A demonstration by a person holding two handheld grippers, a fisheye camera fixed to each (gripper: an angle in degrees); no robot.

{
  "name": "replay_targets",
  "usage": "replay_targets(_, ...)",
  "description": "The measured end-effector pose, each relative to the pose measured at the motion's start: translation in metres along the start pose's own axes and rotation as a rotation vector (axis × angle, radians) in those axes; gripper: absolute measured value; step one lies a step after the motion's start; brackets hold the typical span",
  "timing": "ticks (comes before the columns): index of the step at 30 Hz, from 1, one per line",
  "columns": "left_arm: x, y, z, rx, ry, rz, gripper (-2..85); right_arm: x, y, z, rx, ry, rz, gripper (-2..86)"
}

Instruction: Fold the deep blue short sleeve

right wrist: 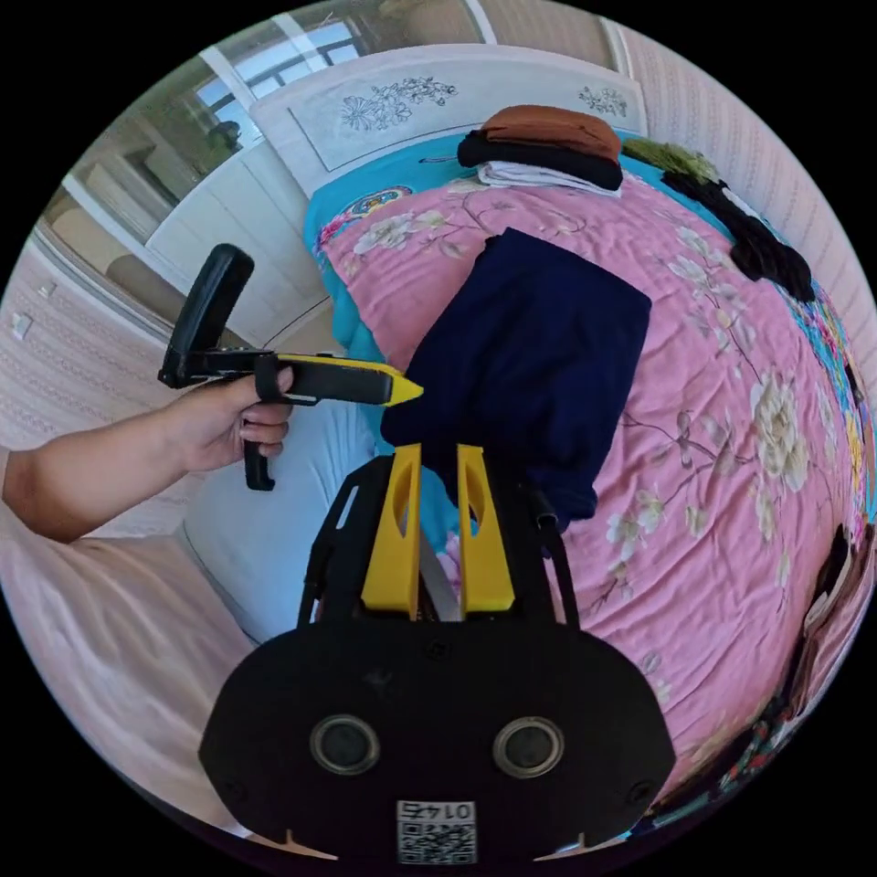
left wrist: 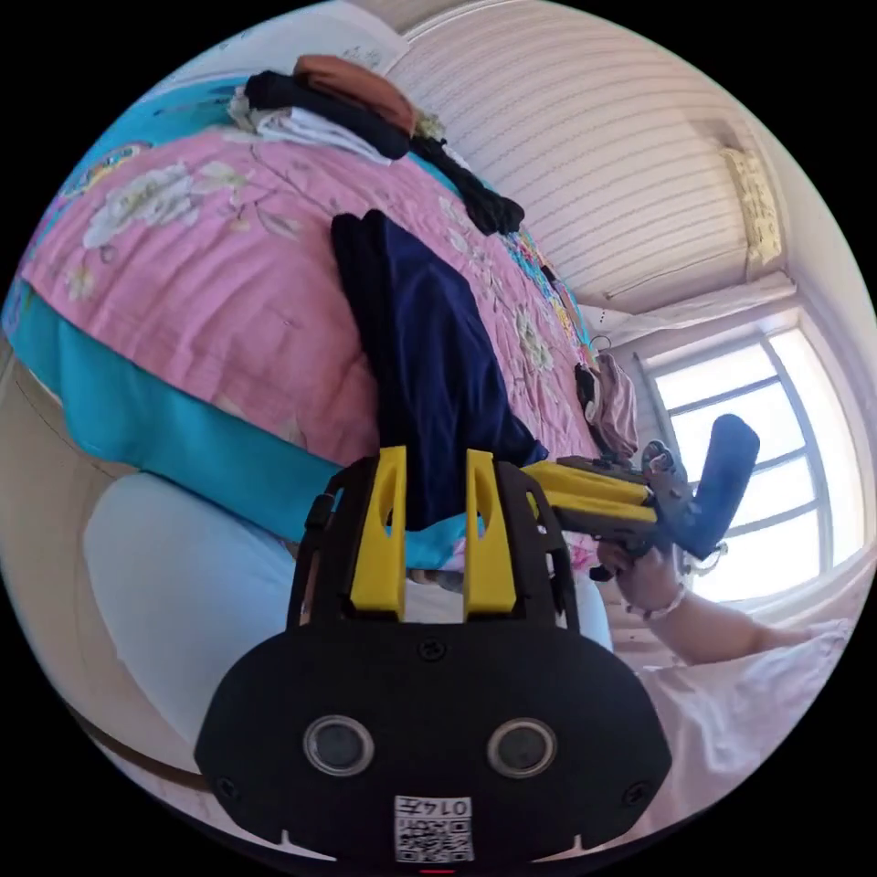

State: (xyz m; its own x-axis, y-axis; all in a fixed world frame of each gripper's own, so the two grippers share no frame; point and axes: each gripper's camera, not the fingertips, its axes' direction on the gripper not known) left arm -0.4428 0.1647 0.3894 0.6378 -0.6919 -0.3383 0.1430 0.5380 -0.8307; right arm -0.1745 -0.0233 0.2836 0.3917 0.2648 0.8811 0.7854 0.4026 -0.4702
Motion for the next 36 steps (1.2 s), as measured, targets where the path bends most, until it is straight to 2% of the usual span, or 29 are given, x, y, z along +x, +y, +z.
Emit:
replay_targets(1, 0.005, -0.006, -0.001, -0.02, 0.001, 0.014, 0.5, -0.008, 0.0, 0.005, -0.016, 0.027, -0.02, 11.5)
replay_targets(5, 0.042, -0.009, -0.018, -0.007, 0.054, 0.228, -0.7, -0.012, 0.007, -0.002, 0.046, 0.064, 0.011, 16.0)
replay_targets(7, 0.065, -0.008, -0.03, 0.002, 0.126, 0.319, -0.8, 0.004, 0.015, -0.017, 0.087, 0.037, 0.1, 12.5)
replay_targets(9, 0.078, -0.004, -0.039, 0.026, 0.087, 0.375, -0.7, 0.022, 0.03, -0.037, 0.168, 0.027, 0.186, 4.1)
replay_targets(10, 0.079, -0.001, -0.045, 0.044, 0.061, 0.381, -0.6, 0.037, 0.044, -0.052, 0.221, -0.005, 0.237, 3.2)
replay_targets(14, 0.055, 0.012, -0.05, 0.109, -0.059, 0.286, 1.6, 0.092, 0.095, -0.089, 0.325, -0.098, 0.467, 1.9)
replay_targets(16, 0.035, 0.016, -0.038, 0.068, -0.145, 0.211, 5.7, 0.129, 0.136, -0.106, 0.431, -0.221, 0.662, 1.5)
replay_targets(18, 0.025, 0.018, -0.025, 0.031, -0.189, 0.168, 7.1, 0.15, 0.164, -0.11, 0.497, -0.338, 0.766, 1.4)
replay_targets(21, 0.015, 0.015, -0.001, -0.004, -0.223, 0.104, 8.3, 0.167, 0.194, -0.111, 0.504, -0.379, 0.844, 1.3)
replay_targets(23, 0.012, 0.011, 0.011, -0.046, -0.16, 0.067, 6.3, 0.17, 0.206, -0.113, 0.497, -0.401, 0.854, 1.2)
replay_targets(25, 0.012, 0.008, 0.014, -0.055, 0.005, 0.043, 1.8, 0.171, 0.217, -0.125, 0.519, -0.422, 0.83, 1.2)
replay_targets(28, 0.029, 0.012, -0.013, 0.047, 0.15, 0.121, -0.4, 0.174, 0.239, -0.159, 0.571, -0.378, 0.799, 1.2)
replay_targets(32, 0.065, 0.019, -0.042, 0.072, 0.17, 0.271, -0.8, 0.182, 0.284, -0.187, 0.595, -0.342, 0.834, 1.3)
replay_targets(36, 0.107, 0.026, -0.046, 0.074, 0.226, 0.387, -0.9, 0.175, 0.339, -0.179, 0.457, -0.246, 0.971, 1.9)
